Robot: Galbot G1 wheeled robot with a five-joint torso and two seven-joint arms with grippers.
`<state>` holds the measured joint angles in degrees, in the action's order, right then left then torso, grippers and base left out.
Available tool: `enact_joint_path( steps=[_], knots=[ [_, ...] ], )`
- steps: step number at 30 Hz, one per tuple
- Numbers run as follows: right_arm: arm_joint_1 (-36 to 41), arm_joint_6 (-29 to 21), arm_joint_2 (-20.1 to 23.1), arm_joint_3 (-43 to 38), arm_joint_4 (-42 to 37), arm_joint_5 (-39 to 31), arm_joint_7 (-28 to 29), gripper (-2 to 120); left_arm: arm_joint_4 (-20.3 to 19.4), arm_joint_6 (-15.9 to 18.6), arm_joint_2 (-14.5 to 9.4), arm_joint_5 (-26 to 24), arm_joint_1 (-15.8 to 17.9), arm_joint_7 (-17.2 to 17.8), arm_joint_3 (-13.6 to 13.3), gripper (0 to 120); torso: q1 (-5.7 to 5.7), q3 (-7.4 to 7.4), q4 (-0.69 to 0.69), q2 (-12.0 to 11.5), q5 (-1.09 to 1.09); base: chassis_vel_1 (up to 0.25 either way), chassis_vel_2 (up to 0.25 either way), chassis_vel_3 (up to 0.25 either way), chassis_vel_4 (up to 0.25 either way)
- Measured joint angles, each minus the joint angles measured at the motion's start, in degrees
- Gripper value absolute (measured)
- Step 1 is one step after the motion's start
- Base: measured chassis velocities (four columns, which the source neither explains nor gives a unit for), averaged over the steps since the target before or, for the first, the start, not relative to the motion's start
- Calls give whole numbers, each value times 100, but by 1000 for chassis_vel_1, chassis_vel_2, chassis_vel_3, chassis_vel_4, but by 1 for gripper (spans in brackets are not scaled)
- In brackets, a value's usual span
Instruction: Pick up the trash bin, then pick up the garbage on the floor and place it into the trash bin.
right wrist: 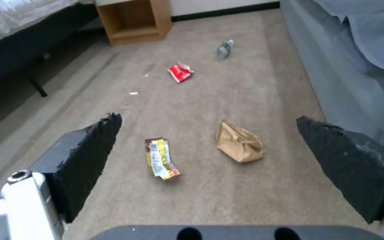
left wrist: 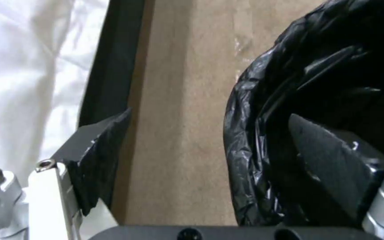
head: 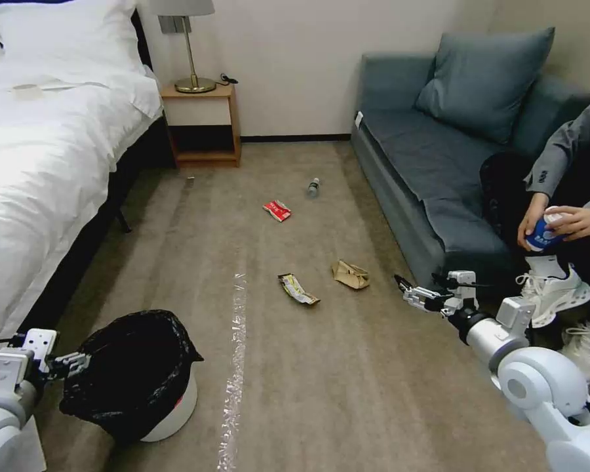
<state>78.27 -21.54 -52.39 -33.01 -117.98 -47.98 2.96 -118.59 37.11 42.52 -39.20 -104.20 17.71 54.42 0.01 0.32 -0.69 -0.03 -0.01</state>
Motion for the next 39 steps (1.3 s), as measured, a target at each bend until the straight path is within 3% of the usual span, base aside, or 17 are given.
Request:
enact_joint_path(
  steps=[9, 17, 25, 39],
  knots=[
    [-25, 6, -109, 174, -23, 92, -1, 100, 515, -27, -163, -417, 369, -250, -71, 88, 0, 0, 0, 0, 1, 0, 0, 0, 0],
    [-58, 4, -161, 235, -129, 88, 0, 100, 753, -41, -196, -448, 597, -381, -236, 83, 0, 0, 1, 0, 1, 0, 0, 0, 0],
    [-146, 42, -195, 464, -124, 85, -58, 100, 955, -39, -24, -331, 955, -410, -517, 83, 0, 0, 1, 0, 1, 0, 0, 0, 0],
    [-151, 142, -169, 485, -91, 52, -120, 100, 1196, -32, 302, 29, 1285, -496, -910, 84, 0, 0, 0, 0, 2, 0, 0, 0, 0]
  ],
)
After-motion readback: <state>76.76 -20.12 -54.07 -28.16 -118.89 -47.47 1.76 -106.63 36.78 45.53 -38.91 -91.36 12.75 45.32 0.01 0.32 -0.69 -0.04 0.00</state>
